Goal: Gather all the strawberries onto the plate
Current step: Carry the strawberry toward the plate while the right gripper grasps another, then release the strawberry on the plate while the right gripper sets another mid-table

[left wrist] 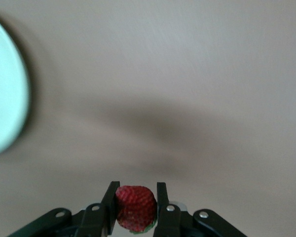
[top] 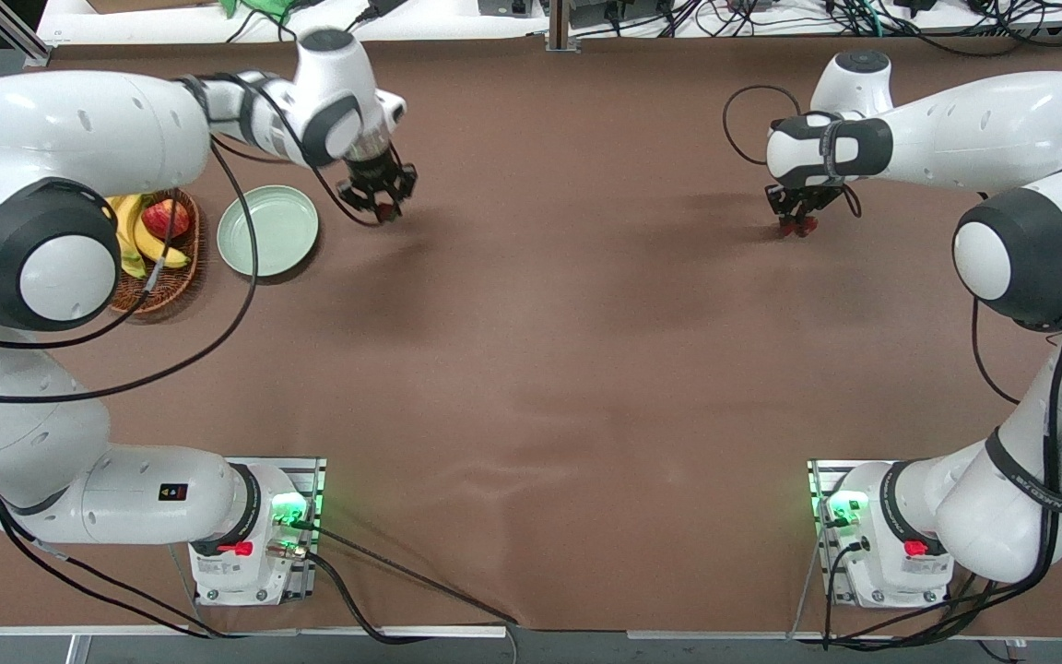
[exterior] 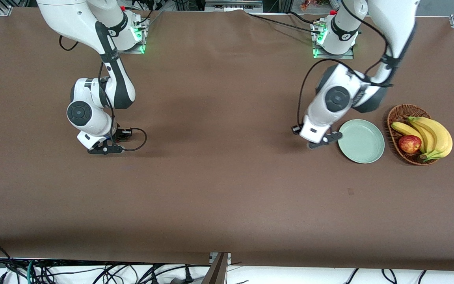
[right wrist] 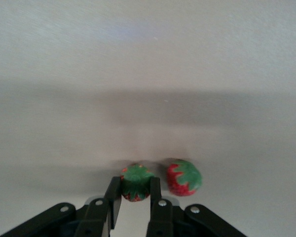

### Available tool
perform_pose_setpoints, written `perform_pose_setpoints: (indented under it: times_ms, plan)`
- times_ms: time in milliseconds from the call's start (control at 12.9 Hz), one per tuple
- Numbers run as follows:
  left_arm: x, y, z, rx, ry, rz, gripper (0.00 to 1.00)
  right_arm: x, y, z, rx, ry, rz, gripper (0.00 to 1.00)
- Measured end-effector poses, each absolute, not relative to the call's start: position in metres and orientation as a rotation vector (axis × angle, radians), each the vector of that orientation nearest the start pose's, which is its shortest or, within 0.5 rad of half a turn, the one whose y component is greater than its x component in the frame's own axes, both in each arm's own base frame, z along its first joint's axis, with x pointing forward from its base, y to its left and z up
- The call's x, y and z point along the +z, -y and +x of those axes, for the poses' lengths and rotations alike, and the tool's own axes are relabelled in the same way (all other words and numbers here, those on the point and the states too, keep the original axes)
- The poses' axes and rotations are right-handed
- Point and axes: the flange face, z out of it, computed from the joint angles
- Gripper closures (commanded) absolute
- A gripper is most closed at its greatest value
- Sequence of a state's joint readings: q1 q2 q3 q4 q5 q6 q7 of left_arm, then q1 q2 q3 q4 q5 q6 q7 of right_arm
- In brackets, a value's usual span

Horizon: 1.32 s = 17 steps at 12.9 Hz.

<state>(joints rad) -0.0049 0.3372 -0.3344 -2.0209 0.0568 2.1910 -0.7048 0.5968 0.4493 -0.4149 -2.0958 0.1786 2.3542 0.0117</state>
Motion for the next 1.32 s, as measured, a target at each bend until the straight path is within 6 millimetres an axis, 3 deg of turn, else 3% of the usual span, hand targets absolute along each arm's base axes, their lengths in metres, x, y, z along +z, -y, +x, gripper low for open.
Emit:
perform_pose_setpoints:
  times_ms: [232,387,542,697,852,1007,1162,1240,1317]
  plan:
    - [0.306,0.085,0.577,0.293,0.361,-3.109,0.86,0.251,-0.145,0.58,0.27,0.002,-3.148,0.84]
    - [0.303,0.012,0.58,0.309,0.224,-3.12,0.84,0.275,-0.191,0.587,0.241,-0.075,-3.086,0.84]
    - [0.288,-0.049,0.575,0.335,0.1,-3.125,0.84,0.283,-0.256,0.584,0.221,-0.196,-3.024,0.84]
    - [0.258,-0.076,0.566,0.286,0.018,-3.129,0.83,0.277,-0.337,0.578,0.219,-0.362,-2.965,0.84]
    - [0.221,-0.085,0.552,0.256,-0.05,-3.125,0.83,0.261,-0.419,0.565,0.16,-0.499,-2.929,0.84]
    - [0.2,-0.093,0.544,0.247,-0.086,-3.118,0.81,0.238,-0.488,0.542,0.067,-0.641,-2.86,0.84]
    - [0.193,-0.1,0.542,0.25,-0.095,-3.115,0.62,0.216,-0.55,0.511,-0.003,-0.786,-2.698,0.82]
    - [0.194,-0.101,0.542,0.248,-0.1,-3.115,0.01,0.209,-0.575,0.497,-0.013,-0.843,-2.611,0.77]
    - [0.194,-0.101,0.542,0.248,-0.103,-3.115,0.0,0.205,-0.593,0.485,-0.009,-0.888,-2.545,0.69]
